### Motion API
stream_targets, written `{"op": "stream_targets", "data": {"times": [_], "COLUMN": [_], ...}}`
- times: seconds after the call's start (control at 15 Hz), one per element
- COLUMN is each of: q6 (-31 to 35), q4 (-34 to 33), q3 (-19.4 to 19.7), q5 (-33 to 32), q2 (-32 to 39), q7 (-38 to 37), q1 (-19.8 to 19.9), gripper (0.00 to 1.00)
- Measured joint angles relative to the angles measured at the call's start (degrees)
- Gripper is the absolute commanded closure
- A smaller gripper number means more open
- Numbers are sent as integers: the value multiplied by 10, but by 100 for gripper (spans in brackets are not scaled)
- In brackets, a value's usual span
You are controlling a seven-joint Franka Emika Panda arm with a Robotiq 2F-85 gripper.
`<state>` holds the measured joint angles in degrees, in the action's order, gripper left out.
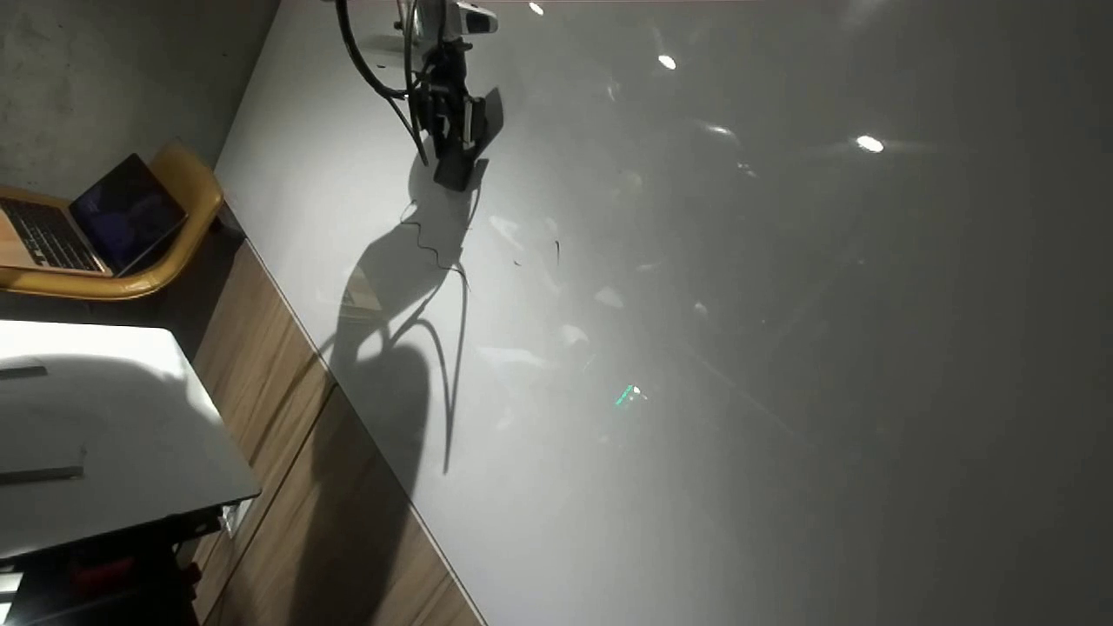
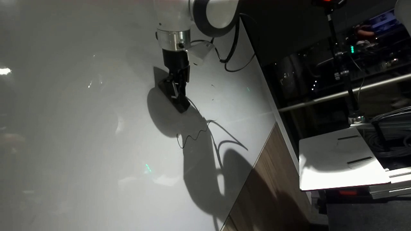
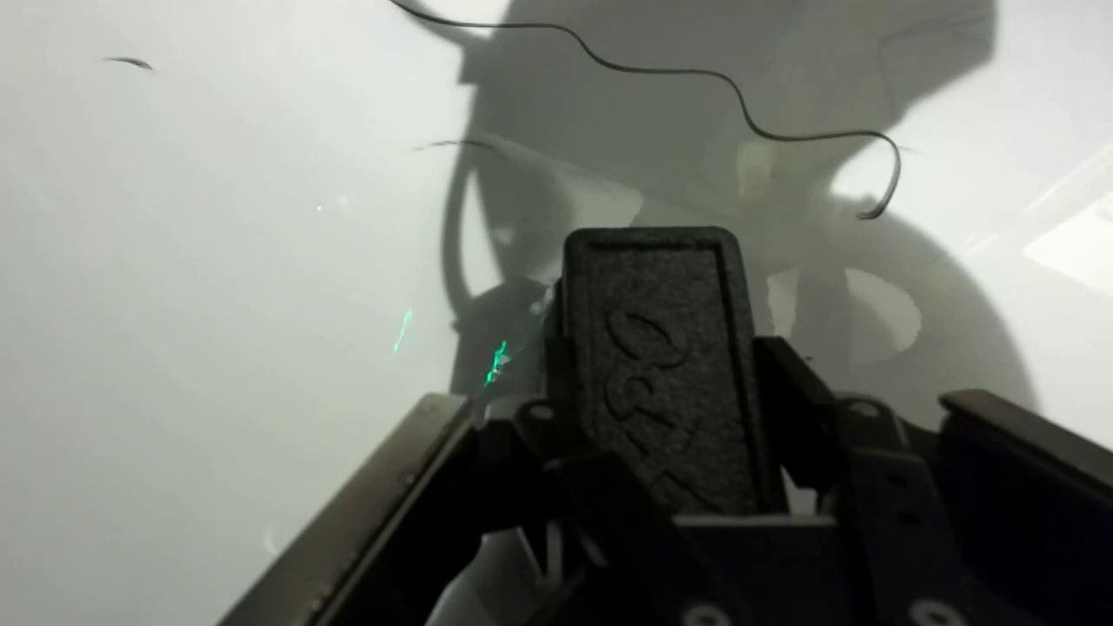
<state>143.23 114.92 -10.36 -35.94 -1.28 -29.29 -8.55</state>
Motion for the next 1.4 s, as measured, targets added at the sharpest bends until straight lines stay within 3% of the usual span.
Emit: {"op": "stream_targets", "data": {"times": [0.73, 1.4], "q6": [8, 36], "q4": [12, 53], "q3": [19, 91], "q5": [60, 48], "q2": [16, 56], "q7": [40, 65], "q1": [10, 42], "gripper": [71, 71]}}
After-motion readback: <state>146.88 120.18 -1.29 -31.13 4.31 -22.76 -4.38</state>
